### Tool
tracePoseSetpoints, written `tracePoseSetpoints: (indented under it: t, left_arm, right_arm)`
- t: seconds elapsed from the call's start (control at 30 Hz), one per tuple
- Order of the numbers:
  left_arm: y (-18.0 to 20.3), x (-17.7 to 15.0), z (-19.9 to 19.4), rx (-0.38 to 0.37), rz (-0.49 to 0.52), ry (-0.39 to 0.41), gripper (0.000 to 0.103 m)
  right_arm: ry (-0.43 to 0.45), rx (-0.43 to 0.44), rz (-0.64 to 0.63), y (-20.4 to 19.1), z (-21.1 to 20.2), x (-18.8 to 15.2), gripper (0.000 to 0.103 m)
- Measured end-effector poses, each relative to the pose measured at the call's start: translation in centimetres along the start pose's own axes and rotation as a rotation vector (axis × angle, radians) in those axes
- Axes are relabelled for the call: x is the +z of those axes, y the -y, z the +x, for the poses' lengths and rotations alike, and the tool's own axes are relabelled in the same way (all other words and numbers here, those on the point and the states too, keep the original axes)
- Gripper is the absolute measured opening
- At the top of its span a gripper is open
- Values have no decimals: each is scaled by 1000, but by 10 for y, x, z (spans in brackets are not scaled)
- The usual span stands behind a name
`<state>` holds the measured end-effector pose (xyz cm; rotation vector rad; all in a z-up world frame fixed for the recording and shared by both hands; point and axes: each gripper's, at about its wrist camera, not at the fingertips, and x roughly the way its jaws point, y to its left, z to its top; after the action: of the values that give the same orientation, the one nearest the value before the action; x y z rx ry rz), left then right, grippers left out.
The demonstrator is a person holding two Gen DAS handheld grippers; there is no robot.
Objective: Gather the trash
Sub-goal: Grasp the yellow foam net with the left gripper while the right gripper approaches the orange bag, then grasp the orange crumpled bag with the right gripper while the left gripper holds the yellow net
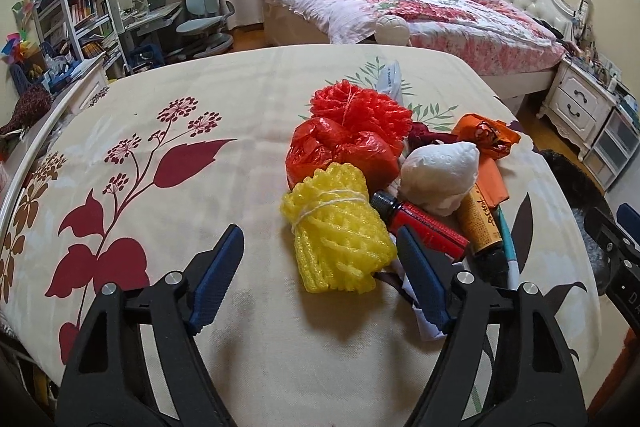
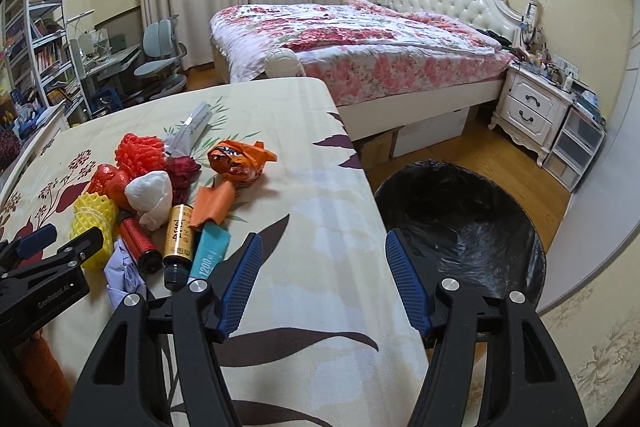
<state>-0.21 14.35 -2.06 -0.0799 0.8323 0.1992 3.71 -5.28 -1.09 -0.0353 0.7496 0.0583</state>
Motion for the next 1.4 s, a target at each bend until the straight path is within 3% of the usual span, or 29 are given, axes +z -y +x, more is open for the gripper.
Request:
tracePoseSetpoints:
  t: [0.1,0.2,0.3,0.47,0.93,1.4]
  left_arm:
    - [-1,0,5,-13,3,-9,75]
    - [2,1,9,-32,11,-21,68]
    - [4,1,13,-65,15,-42,54]
    - [5,-2,12,-69,31,-32,47]
    - [-30,14,-1,-63,-30,1,46]
    - [-66,35,11,-18,-91,8,46]
  right_arm:
    - [-10,10,-7,-5,4,0,63]
    - [-16,17,-18,-10,8,-1,63]
    - [-19,24,-21,-14,9,-1,63]
    - [-21,30,-20,-16,12,0,63]
    - [-9,66,-30,-35,37,31,63]
    - [-79,86,-59,-61,87,55,63]
